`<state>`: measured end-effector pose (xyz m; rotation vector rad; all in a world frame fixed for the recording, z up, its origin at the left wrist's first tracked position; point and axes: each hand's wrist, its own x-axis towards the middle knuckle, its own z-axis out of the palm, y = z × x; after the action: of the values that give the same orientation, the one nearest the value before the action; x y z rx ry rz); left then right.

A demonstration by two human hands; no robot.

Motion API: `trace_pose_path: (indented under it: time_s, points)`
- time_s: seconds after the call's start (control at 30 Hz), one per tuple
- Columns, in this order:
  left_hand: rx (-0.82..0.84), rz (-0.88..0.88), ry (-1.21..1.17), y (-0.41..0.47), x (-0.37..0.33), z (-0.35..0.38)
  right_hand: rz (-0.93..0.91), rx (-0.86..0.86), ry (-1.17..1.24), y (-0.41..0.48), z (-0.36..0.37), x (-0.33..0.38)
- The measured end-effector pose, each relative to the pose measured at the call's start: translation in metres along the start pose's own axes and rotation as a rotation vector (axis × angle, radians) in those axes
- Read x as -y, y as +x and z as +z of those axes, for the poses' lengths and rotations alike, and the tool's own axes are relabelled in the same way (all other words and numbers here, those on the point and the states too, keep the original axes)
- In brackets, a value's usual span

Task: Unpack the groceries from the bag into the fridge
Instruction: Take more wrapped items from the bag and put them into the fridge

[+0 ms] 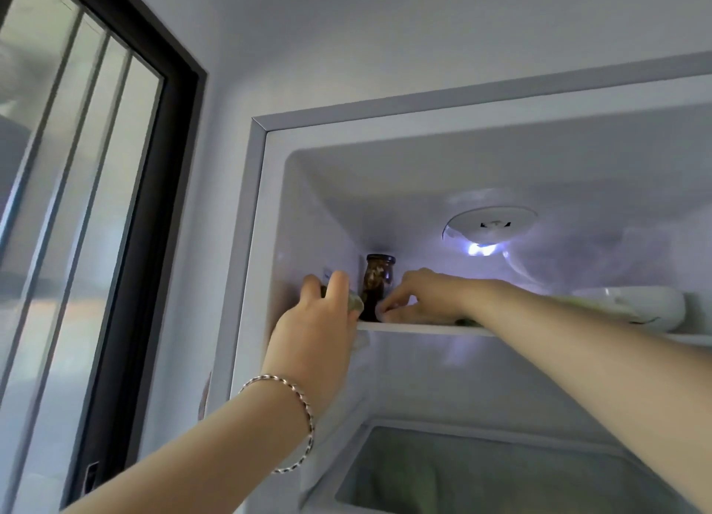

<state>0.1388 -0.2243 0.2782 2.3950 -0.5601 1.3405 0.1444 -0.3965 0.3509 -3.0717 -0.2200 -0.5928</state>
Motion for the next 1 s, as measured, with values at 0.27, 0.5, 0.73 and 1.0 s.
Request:
trace_pose_path:
  time_s: [0.27,0.5,0.73,1.0]
  points:
    - [-0.025,0.041,0.006,0.001,0.002,0.002,0.020,0.042,0.035,0.008,0.002,0.010]
    - [-0.069,0.074,-0.036,0.001,0.005,0.006,0.096,-0.097,-0.149,0.007,0.000,0.011]
    - [-0.047,0.107,-0.039,0.007,0.001,0.000,0.087,-0.032,-0.169,-0.005,-0.010,0.006]
    - [0.281,0.075,-0.055,0.087,-0.014,0.028,-0.044,-0.076,0.136,-0.006,0.006,-0.033]
